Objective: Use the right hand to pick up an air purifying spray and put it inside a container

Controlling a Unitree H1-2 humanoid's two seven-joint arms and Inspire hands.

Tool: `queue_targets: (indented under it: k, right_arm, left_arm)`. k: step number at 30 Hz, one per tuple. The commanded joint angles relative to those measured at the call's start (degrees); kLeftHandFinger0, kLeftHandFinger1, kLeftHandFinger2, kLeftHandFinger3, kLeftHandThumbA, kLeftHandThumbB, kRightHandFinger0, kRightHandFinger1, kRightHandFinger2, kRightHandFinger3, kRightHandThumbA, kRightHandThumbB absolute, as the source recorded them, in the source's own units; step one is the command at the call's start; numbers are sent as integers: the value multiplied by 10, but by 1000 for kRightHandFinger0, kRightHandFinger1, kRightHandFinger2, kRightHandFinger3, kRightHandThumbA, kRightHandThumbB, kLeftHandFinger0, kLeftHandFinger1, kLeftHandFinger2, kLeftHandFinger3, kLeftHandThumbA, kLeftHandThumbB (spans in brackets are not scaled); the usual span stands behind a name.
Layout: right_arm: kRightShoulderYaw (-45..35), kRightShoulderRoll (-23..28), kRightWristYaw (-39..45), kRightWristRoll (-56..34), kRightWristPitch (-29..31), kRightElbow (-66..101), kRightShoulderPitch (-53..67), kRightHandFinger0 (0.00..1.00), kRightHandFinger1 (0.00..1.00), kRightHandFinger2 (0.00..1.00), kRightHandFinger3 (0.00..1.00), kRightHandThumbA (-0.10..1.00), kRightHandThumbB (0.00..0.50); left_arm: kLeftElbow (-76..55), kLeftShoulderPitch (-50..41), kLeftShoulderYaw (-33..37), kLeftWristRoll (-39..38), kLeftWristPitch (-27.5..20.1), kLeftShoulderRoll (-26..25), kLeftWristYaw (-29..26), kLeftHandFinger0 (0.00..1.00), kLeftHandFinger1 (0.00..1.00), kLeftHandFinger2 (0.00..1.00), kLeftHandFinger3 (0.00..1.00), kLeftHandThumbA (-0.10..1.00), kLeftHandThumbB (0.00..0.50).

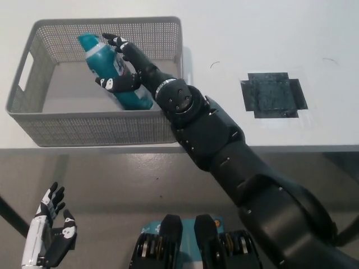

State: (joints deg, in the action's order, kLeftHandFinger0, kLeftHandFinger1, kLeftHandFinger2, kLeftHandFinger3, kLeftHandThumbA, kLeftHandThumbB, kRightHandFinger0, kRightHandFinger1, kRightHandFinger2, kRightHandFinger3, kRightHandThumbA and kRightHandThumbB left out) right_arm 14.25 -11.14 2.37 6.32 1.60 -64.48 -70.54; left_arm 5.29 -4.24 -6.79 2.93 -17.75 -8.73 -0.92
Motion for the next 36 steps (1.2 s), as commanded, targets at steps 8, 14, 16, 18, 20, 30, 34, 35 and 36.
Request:
queue_targets:
  k: [8, 14, 16, 18, 20, 30, 34, 35, 36]
  right_arm:
    - [11, 75, 78, 22, -69, 322, -18, 1000, 1000, 1000, 1000, 811, 500]
    - [-43, 117, 67, -21, -108, 621, 73, 1000, 1000, 1000, 1000, 579, 500]
    - [-54, 126, 60, -22, -116, 700, 113, 1000, 1000, 1000, 1000, 614, 500]
    - [-59, 137, 57, -18, -115, 763, 154, 1000, 1000, 1000, 1000, 605, 500]
    - [-63, 159, 63, -21, -107, 848, 226, 1000, 1000, 1000, 1000, 600, 500]
    - [-120, 256, 43, -5, 17, 920, 578, 1000, 1000, 1000, 1000, 829, 500]
    - [-143, 279, 33, -23, 95, 854, 663, 1000, 1000, 1000, 1000, 855, 472]
    - [-148, 283, 31, -29, 123, 828, 684, 1000, 1000, 1000, 1000, 853, 454]
    - [-154, 289, 29, -36, 159, 788, 709, 1000, 1000, 1000, 1000, 863, 431]
  left_arm:
    - [-8, -10, -2, 7, -18, -6, -6, 1000, 1000, 1000, 1000, 212, 53]
    - [-16, -13, -5, 9, -13, -13, -4, 1000, 1000, 1000, 1000, 180, 24]
    - [-20, -17, -7, 12, -10, -11, -8, 1000, 1000, 1000, 1000, 173, 14]
    - [-20, -21, -9, 10, -13, -12, -8, 1000, 1000, 1000, 1000, 171, 7]
    - [-16, -24, -10, 11, -18, -15, -8, 1000, 1000, 1000, 1000, 193, 0]
    - [-21, -25, -16, -7, -12, -6, -11, 1000, 1000, 1000, 1000, 484, 49]
    - [-19, -24, -18, -15, -13, -4, -10, 1000, 1000, 1000, 1000, 522, 31]
    - [-16, -23, -19, -20, -15, -5, -8, 1000, 1000, 1000, 1000, 539, 33]
    - [-16, -24, -20, -21, -15, -3, -9, 1000, 1000, 1000, 1000, 604, 45]
